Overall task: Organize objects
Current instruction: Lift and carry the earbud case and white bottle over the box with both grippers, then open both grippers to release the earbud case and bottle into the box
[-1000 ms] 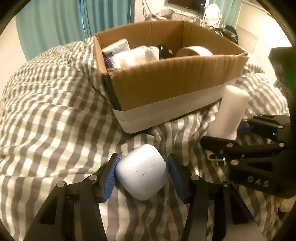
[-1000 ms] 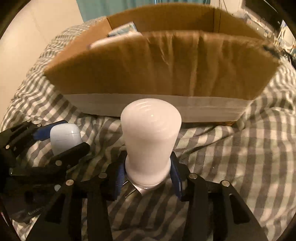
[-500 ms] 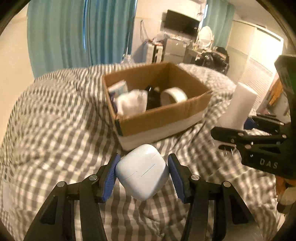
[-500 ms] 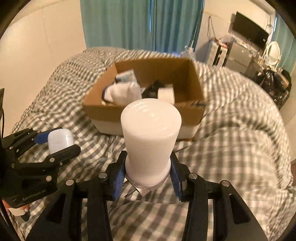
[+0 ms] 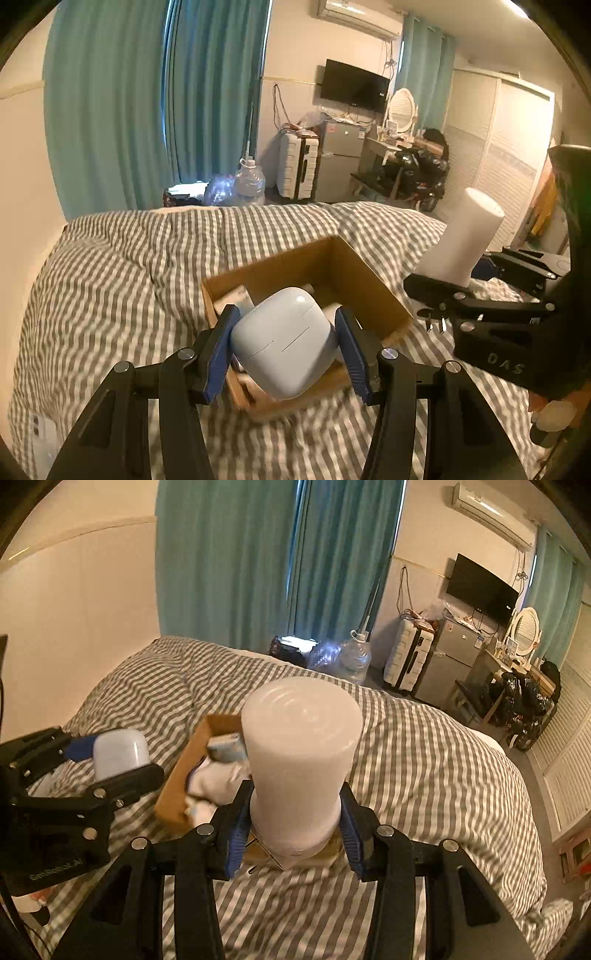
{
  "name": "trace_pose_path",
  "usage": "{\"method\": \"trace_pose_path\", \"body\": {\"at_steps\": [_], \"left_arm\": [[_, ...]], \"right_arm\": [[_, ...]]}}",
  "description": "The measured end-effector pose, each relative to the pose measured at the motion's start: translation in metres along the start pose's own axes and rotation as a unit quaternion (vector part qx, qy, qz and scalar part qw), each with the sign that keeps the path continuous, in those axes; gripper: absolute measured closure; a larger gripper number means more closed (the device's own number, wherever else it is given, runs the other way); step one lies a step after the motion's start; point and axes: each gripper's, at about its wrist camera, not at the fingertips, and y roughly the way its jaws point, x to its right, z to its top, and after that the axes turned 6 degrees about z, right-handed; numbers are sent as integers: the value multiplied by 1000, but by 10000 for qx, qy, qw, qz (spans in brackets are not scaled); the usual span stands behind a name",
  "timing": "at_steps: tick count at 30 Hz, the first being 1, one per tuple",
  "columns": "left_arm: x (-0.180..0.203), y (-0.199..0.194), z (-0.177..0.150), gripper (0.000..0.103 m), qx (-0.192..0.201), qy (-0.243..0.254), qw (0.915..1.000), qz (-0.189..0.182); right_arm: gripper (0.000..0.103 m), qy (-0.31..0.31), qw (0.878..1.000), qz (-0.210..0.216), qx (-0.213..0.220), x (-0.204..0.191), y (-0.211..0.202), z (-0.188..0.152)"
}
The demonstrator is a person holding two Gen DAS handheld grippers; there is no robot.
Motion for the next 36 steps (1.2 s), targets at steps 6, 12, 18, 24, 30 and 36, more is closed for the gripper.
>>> {"method": "trace_pose_path", "body": {"at_steps": [6, 12, 18, 24, 30, 36], "left_arm": [[-4, 67, 29, 48, -293, 180, 9994, -65], [-5, 132, 28, 48, -618, 198, 9978, -101], [-16, 159, 15, 48, -774, -56, 9968, -183], [-10, 158, 11, 48, -732, 102, 9971, -156], [1, 136, 8, 21, -678, 206, 9974, -134], [5, 87, 22, 8, -396, 188, 9990, 127]], "right_arm": [[59, 128, 9998, -52, -115, 28, 66, 23], [59, 200, 9995, 1, -241, 47, 127, 31], [59, 94, 9999, 86, -114, 44, 147, 24], [59, 108, 9997, 160, -160, 41, 150, 20], [39, 367, 9990, 208, 151, 43, 112, 27], [27, 468, 9975, 72, 523, 37, 45, 37]]}}
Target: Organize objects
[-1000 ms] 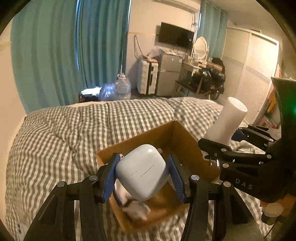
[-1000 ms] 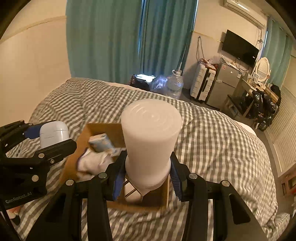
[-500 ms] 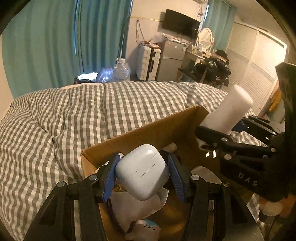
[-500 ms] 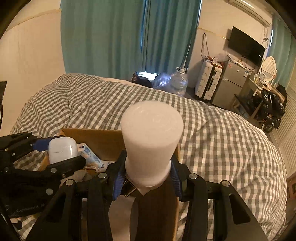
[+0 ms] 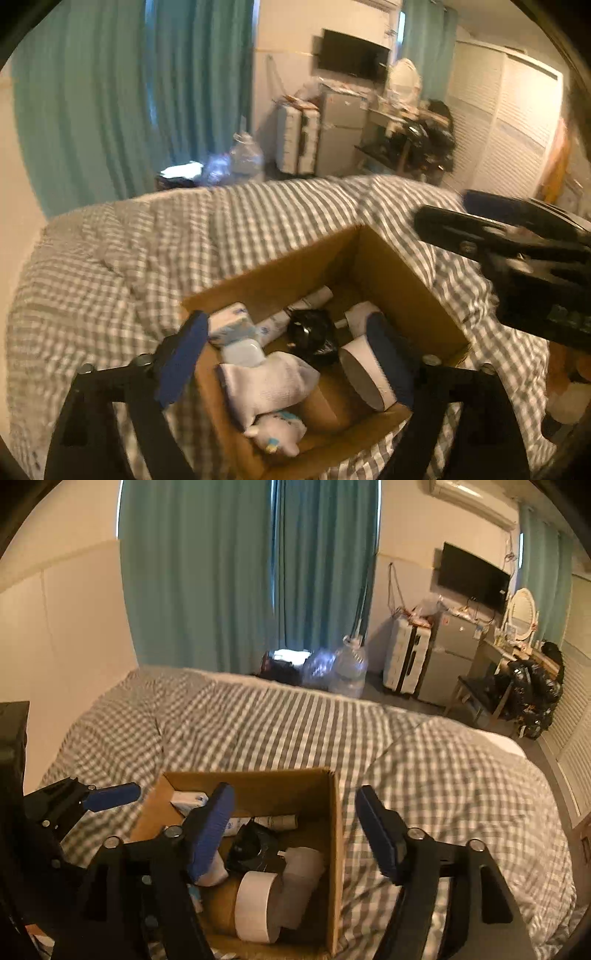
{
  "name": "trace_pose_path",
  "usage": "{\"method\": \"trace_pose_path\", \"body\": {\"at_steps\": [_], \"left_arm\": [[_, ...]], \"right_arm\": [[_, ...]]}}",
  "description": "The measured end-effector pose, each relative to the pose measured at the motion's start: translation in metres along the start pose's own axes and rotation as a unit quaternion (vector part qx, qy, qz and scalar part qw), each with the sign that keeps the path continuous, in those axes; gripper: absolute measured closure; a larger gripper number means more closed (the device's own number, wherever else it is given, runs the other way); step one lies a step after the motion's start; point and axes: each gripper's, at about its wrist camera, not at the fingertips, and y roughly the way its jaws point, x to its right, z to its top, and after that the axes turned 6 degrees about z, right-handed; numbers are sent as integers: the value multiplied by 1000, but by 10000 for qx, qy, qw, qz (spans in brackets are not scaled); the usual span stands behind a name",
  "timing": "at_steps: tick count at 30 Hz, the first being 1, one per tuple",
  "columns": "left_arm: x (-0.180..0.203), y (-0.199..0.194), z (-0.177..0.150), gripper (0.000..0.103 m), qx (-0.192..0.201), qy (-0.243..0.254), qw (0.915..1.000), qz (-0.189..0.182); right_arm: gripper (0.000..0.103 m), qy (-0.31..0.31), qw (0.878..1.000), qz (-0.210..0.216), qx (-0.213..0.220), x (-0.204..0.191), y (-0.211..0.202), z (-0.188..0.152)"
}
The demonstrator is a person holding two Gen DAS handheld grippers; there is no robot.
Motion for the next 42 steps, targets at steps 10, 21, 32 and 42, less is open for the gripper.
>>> {"method": "trace_pose_path", "body": {"at_steps": [10, 21, 32, 42], "left_arm": [[-6, -104, 15, 2, 693, -105, 9970, 319], [-10, -188, 12, 0, 1210, -120, 9885, 898], [-11, -207, -20, 0, 1659, -358, 9818, 857], [9, -185, -79, 0, 2109, -556, 9675, 1278]], "right_arm": [[13, 287, 9978, -91, 593, -12, -110, 24], [3, 105, 9904, -704, 1187, -42, -205, 11], [2, 48, 9906, -706, 1167, -40, -221, -45], [2, 608, 9878, -550, 1321, -14, -191, -96]]}}
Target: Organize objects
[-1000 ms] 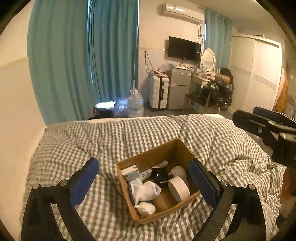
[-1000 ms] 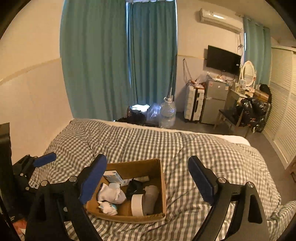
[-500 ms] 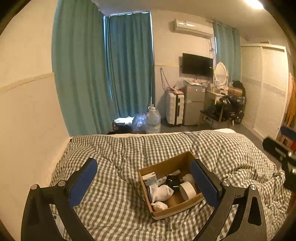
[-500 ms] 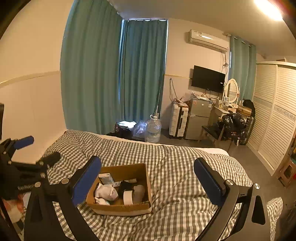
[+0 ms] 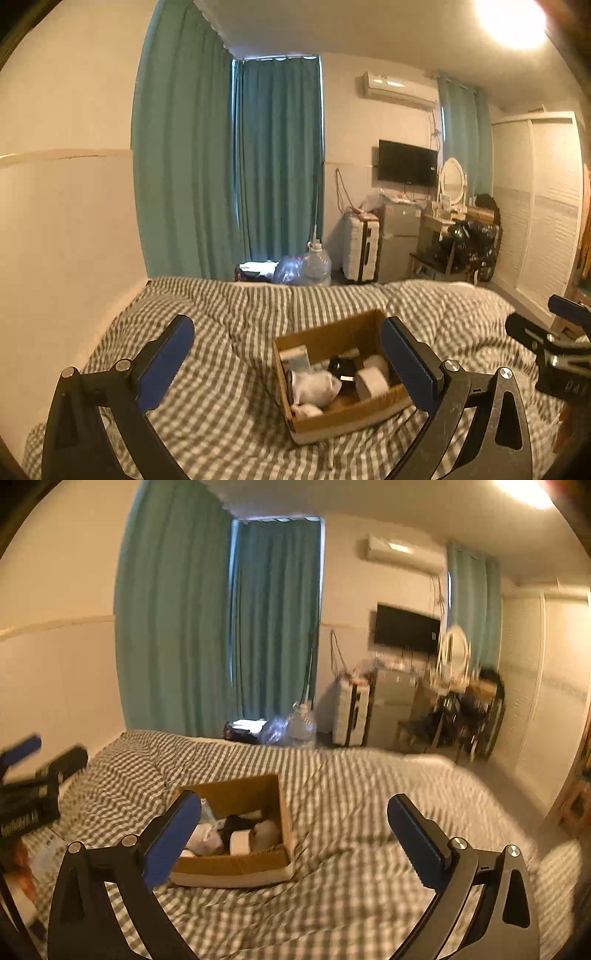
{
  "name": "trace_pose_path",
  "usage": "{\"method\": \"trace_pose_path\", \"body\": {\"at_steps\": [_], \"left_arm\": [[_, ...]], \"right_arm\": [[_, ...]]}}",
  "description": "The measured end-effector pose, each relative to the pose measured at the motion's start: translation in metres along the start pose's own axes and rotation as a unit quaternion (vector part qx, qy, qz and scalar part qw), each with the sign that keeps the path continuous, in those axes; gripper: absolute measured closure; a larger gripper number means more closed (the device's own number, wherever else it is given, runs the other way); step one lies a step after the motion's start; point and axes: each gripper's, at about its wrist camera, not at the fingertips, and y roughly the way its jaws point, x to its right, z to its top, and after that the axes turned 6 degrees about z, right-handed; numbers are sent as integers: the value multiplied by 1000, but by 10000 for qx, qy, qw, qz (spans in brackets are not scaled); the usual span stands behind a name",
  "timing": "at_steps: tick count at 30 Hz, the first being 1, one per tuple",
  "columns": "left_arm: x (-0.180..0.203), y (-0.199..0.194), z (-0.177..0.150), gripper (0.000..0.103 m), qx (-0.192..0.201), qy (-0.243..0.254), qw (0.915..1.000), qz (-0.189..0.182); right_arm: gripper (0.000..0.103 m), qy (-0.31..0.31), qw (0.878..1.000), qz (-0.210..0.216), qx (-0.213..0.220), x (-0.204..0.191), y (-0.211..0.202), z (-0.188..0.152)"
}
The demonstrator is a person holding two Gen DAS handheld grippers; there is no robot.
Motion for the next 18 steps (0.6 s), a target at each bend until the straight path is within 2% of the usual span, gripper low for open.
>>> {"method": "trace_pose_path", "body": {"at_steps": [3, 6, 10, 14, 18], "left_arm": [[2, 5, -18, 0, -131, 144, 9998, -56], [4, 4, -36, 0, -99, 338, 9994, 23], [-1, 0, -60, 0, -219, 230, 9994, -151], [-3, 3, -63, 0, -346, 277, 9989, -121], [-7, 1, -63, 0, -314, 253, 9991, -99]], "right_arm": [[2, -70, 9999, -69, 57, 3, 5, -18], [2, -124, 9997, -183, 54, 6, 6, -34], [2, -182, 9997, -170, -52, 7, 6, -46], [2, -419, 9989, -208, -103, -4, 4, -55], [2, -354, 9986, -177, -338, -9, 13, -64]]}}
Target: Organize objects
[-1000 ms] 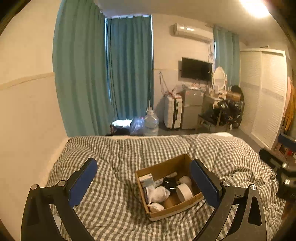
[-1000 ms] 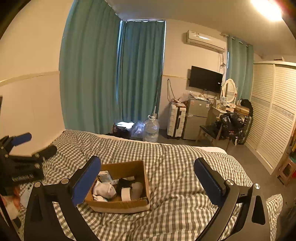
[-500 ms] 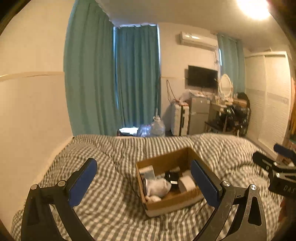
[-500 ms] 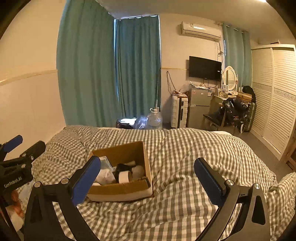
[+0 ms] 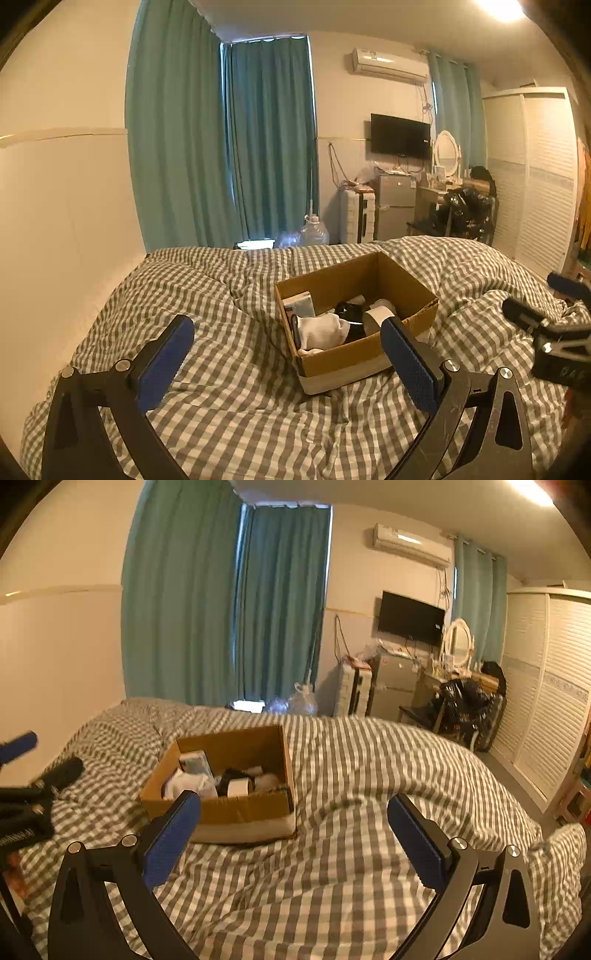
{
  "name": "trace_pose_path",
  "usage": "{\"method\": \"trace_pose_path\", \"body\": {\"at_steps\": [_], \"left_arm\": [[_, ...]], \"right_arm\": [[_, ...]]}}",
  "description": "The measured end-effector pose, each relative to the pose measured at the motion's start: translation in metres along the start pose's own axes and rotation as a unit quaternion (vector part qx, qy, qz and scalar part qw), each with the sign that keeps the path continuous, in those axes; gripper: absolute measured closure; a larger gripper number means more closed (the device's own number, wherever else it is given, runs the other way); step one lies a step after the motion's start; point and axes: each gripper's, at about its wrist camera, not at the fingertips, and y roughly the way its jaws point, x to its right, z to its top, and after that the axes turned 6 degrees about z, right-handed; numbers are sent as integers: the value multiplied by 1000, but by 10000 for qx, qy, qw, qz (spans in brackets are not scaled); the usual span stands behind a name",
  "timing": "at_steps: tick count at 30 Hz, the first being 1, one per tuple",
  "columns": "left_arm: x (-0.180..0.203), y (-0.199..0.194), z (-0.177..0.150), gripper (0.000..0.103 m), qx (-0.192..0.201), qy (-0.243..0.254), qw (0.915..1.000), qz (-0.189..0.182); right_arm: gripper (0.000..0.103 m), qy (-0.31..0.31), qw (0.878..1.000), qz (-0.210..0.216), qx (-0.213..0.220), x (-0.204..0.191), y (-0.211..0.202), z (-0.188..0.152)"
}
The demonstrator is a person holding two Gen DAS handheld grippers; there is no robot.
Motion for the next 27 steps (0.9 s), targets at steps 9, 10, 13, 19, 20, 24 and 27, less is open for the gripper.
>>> {"method": "trace_pose_path", "body": {"at_steps": [9, 10, 13, 19, 20, 24, 27], "left_arm": [[-11, 8, -7, 0, -286, -257, 9992, -75], [-11, 8, -8, 0, -279, -239, 9993, -69], [-11, 8, -9, 0, -305, -206, 9993, -55], [-11, 7, -11, 0, -314, -206, 9993, -69], [-11, 7, -11, 0, -309, -203, 9993, -65], [-10, 6, -13, 0, -288, -166, 9994, -101], [-9, 4, -13, 0, -280, -122, 9995, -95]], "right_arm": [[2, -159, 9999, 46, -44, -12, 4, -4], [2, -165, 9998, 40, -39, -13, 2, -4], [2, -163, 9999, 26, -38, -13, 2, -4], [2, -206, 9998, 7, -84, -16, 3, -6], [2, -209, 9997, 8, -86, -16, 3, -6], [2, -219, 9997, -4, -81, -17, 3, -7], [2, -225, 9997, -2, -82, -18, 3, -7]]}}
